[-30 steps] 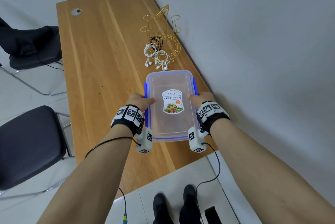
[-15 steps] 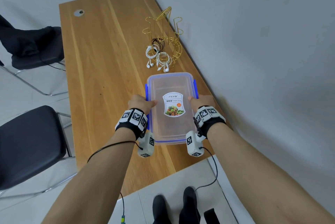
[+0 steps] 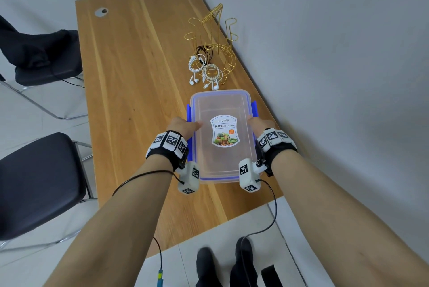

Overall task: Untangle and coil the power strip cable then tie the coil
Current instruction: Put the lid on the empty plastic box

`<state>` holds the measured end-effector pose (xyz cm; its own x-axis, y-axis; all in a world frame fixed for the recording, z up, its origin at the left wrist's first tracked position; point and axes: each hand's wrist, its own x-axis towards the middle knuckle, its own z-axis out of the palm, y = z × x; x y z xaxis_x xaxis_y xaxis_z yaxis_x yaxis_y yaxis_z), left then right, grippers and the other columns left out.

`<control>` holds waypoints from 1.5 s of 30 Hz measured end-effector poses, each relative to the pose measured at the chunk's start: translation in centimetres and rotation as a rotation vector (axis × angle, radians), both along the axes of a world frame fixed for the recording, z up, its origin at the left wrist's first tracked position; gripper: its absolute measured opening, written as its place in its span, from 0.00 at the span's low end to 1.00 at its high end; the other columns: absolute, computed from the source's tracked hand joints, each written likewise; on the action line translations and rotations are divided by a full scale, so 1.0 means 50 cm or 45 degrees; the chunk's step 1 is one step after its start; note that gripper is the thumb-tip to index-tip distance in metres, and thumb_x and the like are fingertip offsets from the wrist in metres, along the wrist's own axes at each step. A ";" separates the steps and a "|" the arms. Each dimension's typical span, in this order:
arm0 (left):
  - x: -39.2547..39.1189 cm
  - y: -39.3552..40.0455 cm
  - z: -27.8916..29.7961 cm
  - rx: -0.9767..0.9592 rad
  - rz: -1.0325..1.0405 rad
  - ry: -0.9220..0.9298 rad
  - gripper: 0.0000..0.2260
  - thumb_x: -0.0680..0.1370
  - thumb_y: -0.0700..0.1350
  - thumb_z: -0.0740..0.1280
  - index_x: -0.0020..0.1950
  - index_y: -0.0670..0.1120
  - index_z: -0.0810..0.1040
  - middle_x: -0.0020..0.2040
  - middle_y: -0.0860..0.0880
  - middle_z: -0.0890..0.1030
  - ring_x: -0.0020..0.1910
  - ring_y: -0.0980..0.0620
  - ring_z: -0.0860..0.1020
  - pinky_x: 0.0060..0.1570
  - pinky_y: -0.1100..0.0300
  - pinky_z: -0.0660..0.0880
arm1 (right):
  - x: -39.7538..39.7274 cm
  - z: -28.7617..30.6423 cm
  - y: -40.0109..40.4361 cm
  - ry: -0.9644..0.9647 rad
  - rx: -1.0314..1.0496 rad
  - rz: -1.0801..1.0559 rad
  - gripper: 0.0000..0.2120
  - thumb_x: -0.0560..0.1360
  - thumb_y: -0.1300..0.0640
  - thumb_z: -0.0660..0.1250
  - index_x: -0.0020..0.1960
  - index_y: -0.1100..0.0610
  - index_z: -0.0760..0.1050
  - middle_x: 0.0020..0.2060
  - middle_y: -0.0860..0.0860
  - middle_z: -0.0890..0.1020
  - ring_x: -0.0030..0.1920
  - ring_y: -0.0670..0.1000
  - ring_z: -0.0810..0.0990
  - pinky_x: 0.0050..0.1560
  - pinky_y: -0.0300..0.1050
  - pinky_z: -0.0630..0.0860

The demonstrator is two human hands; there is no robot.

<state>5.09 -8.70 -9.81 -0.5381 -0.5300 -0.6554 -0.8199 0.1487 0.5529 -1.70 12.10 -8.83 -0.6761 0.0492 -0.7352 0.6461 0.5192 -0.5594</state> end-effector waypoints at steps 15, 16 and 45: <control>-0.007 0.001 -0.002 0.010 -0.024 0.043 0.13 0.74 0.51 0.74 0.46 0.43 0.75 0.47 0.44 0.81 0.42 0.47 0.80 0.51 0.48 0.81 | 0.002 0.025 -0.001 0.149 0.007 0.126 0.13 0.77 0.59 0.61 0.36 0.52 0.61 0.30 0.50 0.61 0.28 0.52 0.58 0.18 0.34 0.54; -0.007 0.002 -0.001 -0.016 -0.035 0.043 0.14 0.74 0.51 0.74 0.47 0.42 0.76 0.48 0.43 0.81 0.44 0.45 0.81 0.51 0.48 0.81 | 0.005 0.027 0.001 0.152 0.007 0.138 0.13 0.77 0.58 0.61 0.37 0.52 0.61 0.30 0.50 0.61 0.28 0.52 0.59 0.19 0.35 0.56; 0.044 -0.018 -0.009 0.236 -0.030 -0.001 0.17 0.73 0.49 0.75 0.55 0.49 0.71 0.49 0.46 0.81 0.44 0.48 0.82 0.33 0.52 0.80 | 0.006 -0.005 -0.013 0.184 -0.022 0.038 0.11 0.70 0.59 0.58 0.47 0.56 0.76 0.36 0.52 0.76 0.34 0.56 0.73 0.39 0.43 0.69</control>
<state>7.31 -9.60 -10.26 -0.5483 -0.3875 -0.7411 -0.8179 0.0636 0.5719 -1.40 11.43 -9.10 -0.7757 0.0154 -0.6310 0.5427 0.5265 -0.6544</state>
